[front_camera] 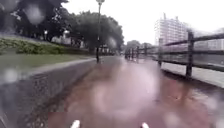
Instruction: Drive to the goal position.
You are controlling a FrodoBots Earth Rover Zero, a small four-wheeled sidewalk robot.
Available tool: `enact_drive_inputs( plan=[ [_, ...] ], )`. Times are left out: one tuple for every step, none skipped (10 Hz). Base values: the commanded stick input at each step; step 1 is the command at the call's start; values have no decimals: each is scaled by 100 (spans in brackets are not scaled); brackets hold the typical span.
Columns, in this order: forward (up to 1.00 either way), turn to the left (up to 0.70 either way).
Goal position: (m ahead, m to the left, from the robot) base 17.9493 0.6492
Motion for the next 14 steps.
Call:
enact_drive_inputs(
  plan=[
    [70, 0],
    [70, 0],
    [70, 0],
    [70, 0],
    [70, 0],
    [70, 0],
    [70, 0],
    [70, 0],
    [70, 0],
    [70, 0],
    [70, 0],
    [70, 0],
    [70, 0],
    [70, 0]
  ],
)
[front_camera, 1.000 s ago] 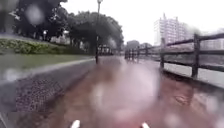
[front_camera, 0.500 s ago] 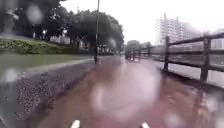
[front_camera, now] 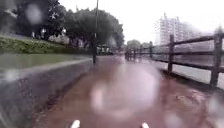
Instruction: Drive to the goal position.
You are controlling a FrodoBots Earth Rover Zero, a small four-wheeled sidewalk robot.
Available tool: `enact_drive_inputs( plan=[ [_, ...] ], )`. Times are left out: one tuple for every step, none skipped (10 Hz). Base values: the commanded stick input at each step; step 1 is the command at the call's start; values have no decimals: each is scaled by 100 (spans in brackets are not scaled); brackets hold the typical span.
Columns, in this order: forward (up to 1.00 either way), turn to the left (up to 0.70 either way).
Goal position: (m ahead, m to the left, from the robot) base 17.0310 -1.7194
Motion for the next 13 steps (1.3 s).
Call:
enact_drive_inputs(
  plan=[
    [70, 0],
    [70, 0],
    [70, 0],
    [70, 0],
    [70, 0],
    [70, 0],
    [70, 0],
    [70, 0],
    [70, 0],
    [70, 0],
    [70, 0],
    [70, 0],
    [70, 0]
  ],
)
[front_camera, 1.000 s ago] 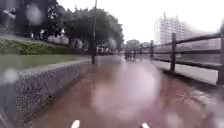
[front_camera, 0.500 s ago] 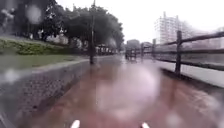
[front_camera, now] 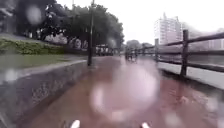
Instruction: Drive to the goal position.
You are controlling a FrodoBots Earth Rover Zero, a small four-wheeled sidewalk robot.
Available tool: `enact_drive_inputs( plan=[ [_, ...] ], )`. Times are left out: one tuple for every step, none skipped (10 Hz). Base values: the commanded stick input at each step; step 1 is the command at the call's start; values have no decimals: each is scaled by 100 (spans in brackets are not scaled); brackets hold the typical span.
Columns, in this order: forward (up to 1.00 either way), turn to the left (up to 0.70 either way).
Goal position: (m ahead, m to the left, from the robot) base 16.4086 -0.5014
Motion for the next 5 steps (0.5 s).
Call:
enact_drive_inputs(
  plan=[
    [70, 0],
    [70, 0],
    [70, 0],
    [70, 0],
    [70, 0]
  ],
)
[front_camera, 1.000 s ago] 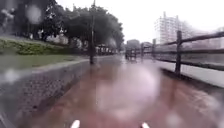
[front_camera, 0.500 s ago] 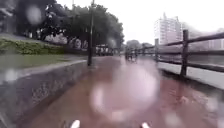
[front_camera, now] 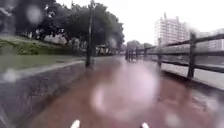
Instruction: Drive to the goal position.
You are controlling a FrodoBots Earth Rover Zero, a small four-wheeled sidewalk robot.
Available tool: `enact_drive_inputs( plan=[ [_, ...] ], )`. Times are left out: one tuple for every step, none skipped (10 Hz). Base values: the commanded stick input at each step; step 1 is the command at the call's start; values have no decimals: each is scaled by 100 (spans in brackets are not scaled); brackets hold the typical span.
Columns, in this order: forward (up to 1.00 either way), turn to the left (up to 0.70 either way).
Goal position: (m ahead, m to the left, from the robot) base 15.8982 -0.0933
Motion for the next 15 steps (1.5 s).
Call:
enact_drive_inputs(
  plan=[
    [70, 0],
    [70, 0],
    [70, 0],
    [70, 0],
    [70, 0],
    [70, 0],
    [70, 0],
    [70, 0],
    [70, 0],
    [70, 0],
    [70, 0],
    [70, 0],
    [70, 0],
    [70, 19],
    [70, 21]
  ],
)
